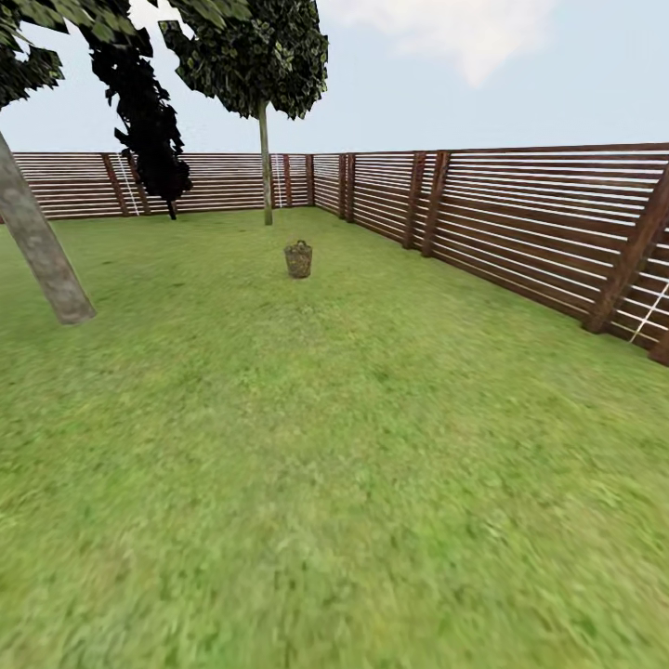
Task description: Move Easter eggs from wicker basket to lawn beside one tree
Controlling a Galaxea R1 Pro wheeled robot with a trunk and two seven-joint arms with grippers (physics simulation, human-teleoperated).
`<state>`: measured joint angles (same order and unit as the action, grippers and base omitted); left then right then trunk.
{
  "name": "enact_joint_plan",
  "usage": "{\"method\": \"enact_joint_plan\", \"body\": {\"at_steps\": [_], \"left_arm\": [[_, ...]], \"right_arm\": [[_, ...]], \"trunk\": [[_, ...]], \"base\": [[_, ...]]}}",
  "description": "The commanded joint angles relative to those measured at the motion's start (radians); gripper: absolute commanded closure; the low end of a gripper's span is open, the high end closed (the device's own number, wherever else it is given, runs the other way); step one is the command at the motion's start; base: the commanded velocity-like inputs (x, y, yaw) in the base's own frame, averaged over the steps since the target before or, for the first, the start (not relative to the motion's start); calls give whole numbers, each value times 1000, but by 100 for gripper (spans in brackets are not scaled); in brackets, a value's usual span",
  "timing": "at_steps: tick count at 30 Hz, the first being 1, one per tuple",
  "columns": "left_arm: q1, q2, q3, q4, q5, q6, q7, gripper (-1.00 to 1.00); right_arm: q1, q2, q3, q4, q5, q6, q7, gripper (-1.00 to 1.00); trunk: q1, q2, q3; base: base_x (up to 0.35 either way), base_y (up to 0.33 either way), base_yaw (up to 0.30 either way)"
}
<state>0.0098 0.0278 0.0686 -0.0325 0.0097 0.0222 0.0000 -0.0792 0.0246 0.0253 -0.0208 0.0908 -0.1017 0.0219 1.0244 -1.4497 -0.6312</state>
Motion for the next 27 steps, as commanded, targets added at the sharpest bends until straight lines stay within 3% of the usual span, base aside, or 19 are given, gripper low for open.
{"method": "enact_joint_plan", "body": {"at_steps": [1,19,27], "left_arm": [[1,0,7,-3,1,2,0,-100],[1,0,6,-3,0,2,-1,-100],[1,0,7,-3,0,2,0,-100]], "right_arm": [[-1,0,2,1,9,-2,0,-100],[-1,0,0,-4,5,-6,0,-100],[-1,0,-1,-2,4,-30,0,-100]], "trunk": [[1,0,-1],[1,0,-1],[1,0,-1]], "base": [[340,0,0],[340,0,1],[340,0,223]]}}
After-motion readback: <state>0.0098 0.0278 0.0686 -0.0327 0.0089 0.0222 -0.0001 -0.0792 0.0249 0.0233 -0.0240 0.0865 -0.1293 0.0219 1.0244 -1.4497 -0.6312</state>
